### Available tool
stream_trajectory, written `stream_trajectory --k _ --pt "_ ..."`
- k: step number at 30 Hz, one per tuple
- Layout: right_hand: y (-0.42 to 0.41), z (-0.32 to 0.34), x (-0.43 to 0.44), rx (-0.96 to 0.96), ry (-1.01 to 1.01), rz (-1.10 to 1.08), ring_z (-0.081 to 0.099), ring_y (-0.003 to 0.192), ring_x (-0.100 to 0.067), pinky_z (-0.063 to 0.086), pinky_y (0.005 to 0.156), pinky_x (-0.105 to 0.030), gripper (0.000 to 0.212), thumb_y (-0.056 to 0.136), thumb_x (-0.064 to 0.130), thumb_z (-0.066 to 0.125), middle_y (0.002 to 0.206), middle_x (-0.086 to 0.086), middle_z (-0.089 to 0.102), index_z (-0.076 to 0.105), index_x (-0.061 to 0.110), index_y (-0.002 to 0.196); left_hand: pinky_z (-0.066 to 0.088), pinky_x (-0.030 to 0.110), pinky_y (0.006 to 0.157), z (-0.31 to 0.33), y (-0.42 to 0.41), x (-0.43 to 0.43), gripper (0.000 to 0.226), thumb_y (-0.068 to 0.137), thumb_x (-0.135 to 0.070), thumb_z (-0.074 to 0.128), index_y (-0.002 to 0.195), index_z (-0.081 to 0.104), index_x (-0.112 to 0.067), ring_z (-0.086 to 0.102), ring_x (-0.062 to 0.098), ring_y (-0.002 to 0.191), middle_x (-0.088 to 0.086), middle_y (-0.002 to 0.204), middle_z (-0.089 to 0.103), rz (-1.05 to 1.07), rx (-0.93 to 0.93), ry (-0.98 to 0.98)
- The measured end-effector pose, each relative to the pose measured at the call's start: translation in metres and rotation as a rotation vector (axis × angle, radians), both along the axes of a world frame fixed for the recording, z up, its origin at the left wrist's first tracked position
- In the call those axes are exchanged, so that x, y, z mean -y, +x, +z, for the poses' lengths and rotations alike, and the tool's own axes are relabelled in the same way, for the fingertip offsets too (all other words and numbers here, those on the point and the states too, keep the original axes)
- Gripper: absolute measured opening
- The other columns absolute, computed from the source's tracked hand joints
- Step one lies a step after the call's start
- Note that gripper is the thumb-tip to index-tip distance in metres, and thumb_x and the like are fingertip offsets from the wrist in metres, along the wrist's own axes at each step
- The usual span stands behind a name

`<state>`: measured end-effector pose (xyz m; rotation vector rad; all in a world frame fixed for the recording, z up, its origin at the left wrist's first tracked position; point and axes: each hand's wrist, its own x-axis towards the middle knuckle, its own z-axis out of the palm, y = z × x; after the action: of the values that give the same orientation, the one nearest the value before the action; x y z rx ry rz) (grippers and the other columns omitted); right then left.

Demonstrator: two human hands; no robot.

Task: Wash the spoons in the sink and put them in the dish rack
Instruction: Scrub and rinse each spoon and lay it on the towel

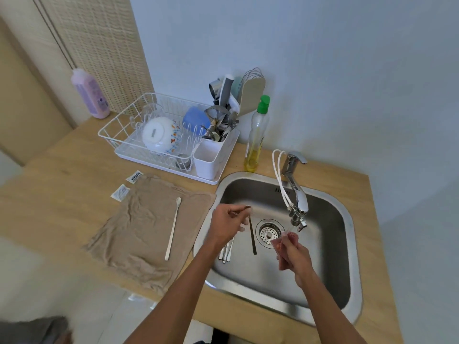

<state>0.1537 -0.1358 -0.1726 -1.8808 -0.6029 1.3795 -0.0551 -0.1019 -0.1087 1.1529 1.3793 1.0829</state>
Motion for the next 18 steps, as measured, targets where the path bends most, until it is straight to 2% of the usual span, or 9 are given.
stream_trajectory --k 3,7,10,13,16,18 --pt "-0.002 0.000 0.003 -0.020 -0.002 0.005 0.061 0.063 -0.025 0.052 0.066 -0.036 0.032 0.086 0.040 0.072 0.070 -0.014 0.070 0.073 0.009 0.087 0.057 0.023 0.060 0.014 -0.018 -0.002 0.017 0.089 -0.019 0.071 0.101 0.078 -0.010 0.068 0.008 0.066 0.000 0.076 0.075 0.123 -0.047 0.083" --pt "-0.004 -0.005 0.004 -0.002 -0.016 0.004 0.062 0.064 -0.026 0.053 0.069 -0.040 0.031 0.075 0.037 0.081 0.067 -0.012 0.071 0.073 0.008 0.084 0.060 0.029 0.062 0.029 -0.055 -0.008 0.015 0.093 -0.019 0.065 0.092 0.078 -0.013 0.069 0.017 0.067 0.006 0.075 0.075 0.191 -0.146 0.139" --pt "-0.005 -0.006 0.003 -0.010 -0.023 0.000 0.063 0.063 -0.027 0.052 0.066 -0.037 0.030 0.077 0.034 0.079 0.070 -0.014 0.071 0.072 0.006 0.087 0.060 0.029 0.063 0.037 -0.086 -0.011 0.019 0.096 -0.021 0.061 0.097 0.077 -0.011 0.068 0.016 0.064 0.007 0.073 0.073 0.270 -0.251 0.157" --pt "-0.006 -0.006 0.002 -0.033 -0.036 -0.002 0.064 0.066 -0.029 0.052 0.065 -0.036 0.032 0.076 0.035 0.077 0.077 -0.017 0.072 0.072 0.007 0.089 0.059 0.033 0.062 0.032 -0.116 -0.018 0.019 0.093 -0.026 0.065 0.091 0.079 -0.012 0.066 0.016 0.057 0.004 0.067 0.072 0.324 -0.380 0.123" --pt "-0.006 -0.007 0.001 -0.038 -0.052 0.007 0.066 0.078 -0.032 0.056 0.076 -0.044 0.039 0.068 0.044 0.078 0.090 -0.020 0.074 0.073 0.012 0.091 0.045 0.023 0.059 0.017 -0.137 -0.023 0.021 0.088 -0.026 0.071 0.081 0.079 -0.009 0.064 0.013 0.057 0.006 0.064 0.072 0.333 -0.563 0.053" --pt "-0.006 -0.007 0.000 -0.048 -0.060 0.008 0.067 0.081 -0.034 0.056 0.079 -0.046 0.038 0.070 0.043 0.077 0.094 -0.021 0.073 0.072 0.012 0.092 0.039 0.021 0.058 0.004 -0.148 -0.024 0.019 0.085 -0.027 0.075 0.083 0.080 -0.008 0.062 0.011 0.058 0.006 0.068 0.073 0.358 -0.600 -0.006"
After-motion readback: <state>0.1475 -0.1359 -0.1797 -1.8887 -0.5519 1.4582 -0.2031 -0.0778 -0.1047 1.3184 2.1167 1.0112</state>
